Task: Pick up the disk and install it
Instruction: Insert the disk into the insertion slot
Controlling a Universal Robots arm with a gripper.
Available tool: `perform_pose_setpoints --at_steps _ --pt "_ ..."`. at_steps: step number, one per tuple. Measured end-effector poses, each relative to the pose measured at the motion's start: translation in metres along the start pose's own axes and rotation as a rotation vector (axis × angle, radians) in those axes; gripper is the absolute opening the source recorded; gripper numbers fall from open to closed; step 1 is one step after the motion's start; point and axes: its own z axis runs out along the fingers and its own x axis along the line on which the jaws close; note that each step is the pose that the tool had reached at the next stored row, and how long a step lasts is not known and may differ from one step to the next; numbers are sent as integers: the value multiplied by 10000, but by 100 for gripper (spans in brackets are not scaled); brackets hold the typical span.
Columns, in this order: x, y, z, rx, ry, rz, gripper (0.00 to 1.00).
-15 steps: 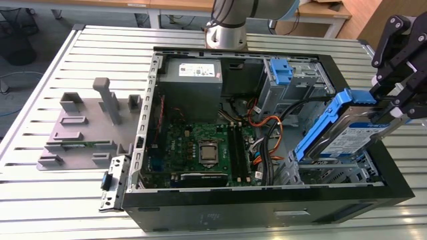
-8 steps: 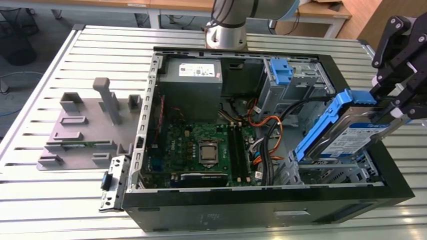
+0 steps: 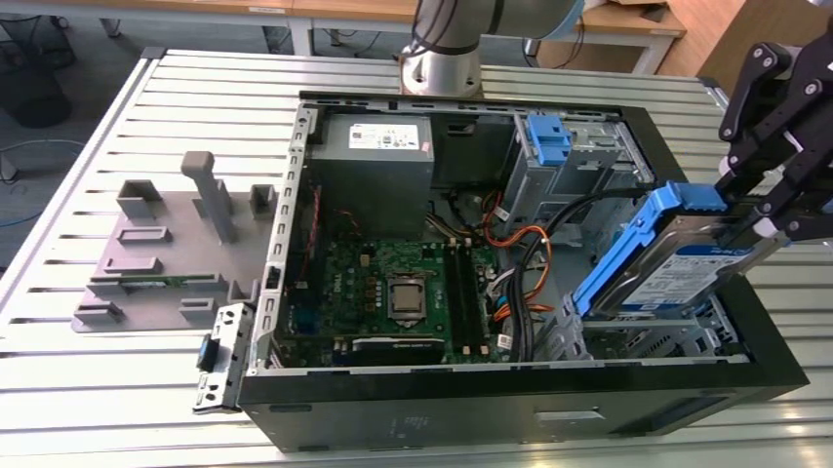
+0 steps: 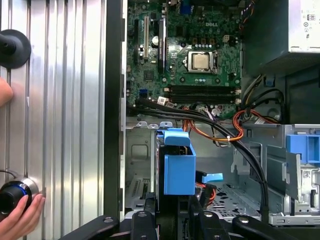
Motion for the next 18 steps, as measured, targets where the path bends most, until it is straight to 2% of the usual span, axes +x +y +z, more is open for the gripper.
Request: perform_pose_setpoints --at_steps 8,15,18 --pt "3 -2 89 0 -1 0 35" --pt "4 -2 94 0 -1 0 35" --pt "5 -2 126 1 -1 0 35"
